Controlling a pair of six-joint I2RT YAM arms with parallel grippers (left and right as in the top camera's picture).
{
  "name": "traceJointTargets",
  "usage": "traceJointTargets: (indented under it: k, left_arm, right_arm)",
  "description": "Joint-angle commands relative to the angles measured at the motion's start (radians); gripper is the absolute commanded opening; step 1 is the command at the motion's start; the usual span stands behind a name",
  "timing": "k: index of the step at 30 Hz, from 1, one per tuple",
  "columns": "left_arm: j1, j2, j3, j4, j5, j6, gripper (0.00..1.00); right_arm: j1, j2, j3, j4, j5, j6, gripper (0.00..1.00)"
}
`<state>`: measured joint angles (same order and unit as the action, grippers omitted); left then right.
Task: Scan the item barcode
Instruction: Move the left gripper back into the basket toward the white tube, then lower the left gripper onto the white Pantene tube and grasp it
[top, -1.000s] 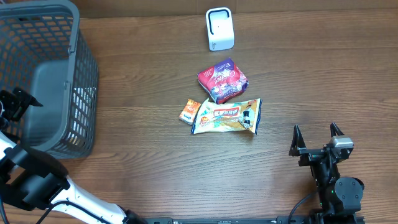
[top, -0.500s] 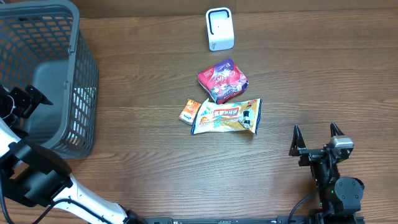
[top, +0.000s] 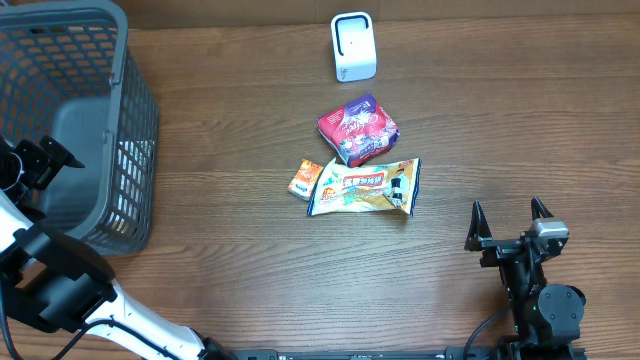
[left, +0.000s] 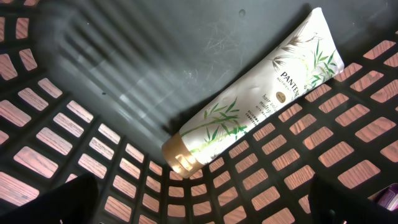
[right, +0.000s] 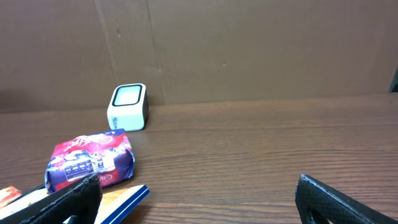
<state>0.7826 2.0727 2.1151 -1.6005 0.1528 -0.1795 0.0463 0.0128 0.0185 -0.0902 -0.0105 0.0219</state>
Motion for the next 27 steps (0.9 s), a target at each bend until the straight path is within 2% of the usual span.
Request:
traceJointTargets:
  k: [1, 4, 11, 18, 27]
  left_arm:
    - [-0.005, 0.000, -0.006, 0.000, -0.006, 0.019, 0.97]
    - [-0.005, 0.000, -0.007, -0.003, -0.006, 0.019, 0.93]
    - [-0.005, 0.000, -0.025, -0.008, -0.006, 0.019, 0.93]
    - [-0.005, 0.000, -0.107, 0.051, -0.006, 0.027, 0.94]
    - [-0.005, 0.000, -0.198, 0.108, 0.019, 0.100, 0.91]
  right_arm:
    - [-0.003, -0.010, -0.010, 0.005, 0.010, -0.007, 1.00]
    - [-0.003, -0.010, -0.010, 0.005, 0.010, -0.007, 1.00]
    - [-0.003, -0.010, -0.010, 0.005, 0.010, -0.007, 1.00]
    - [-0.003, -0.010, -0.010, 0.005, 0.010, -0.007, 1.00]
    - [-0.003, -0.010, -0.010, 0.005, 0.010, -0.007, 1.00]
